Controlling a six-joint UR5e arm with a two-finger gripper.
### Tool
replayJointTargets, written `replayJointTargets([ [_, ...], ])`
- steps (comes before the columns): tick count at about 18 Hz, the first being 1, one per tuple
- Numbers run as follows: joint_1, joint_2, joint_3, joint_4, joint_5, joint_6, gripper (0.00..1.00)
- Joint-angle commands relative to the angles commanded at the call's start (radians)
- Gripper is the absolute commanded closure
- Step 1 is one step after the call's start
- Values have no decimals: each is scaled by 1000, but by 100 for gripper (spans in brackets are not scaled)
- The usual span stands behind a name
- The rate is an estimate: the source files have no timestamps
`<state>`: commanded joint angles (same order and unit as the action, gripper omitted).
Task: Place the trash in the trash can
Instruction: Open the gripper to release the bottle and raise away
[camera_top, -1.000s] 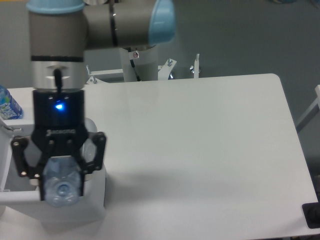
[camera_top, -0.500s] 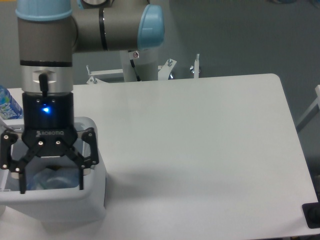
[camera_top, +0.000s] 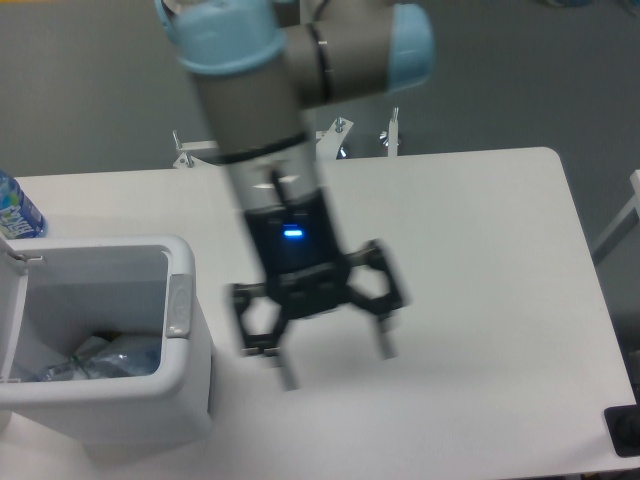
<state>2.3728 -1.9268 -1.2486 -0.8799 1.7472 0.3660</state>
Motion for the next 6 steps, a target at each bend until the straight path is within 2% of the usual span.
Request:
replayJointTargets([
  [2,41,40,-14,-101,2,146,0],
  [3,67,43,-29,-128,2,227,0],
  [6,107,74,-86,-131,3,361,0],
])
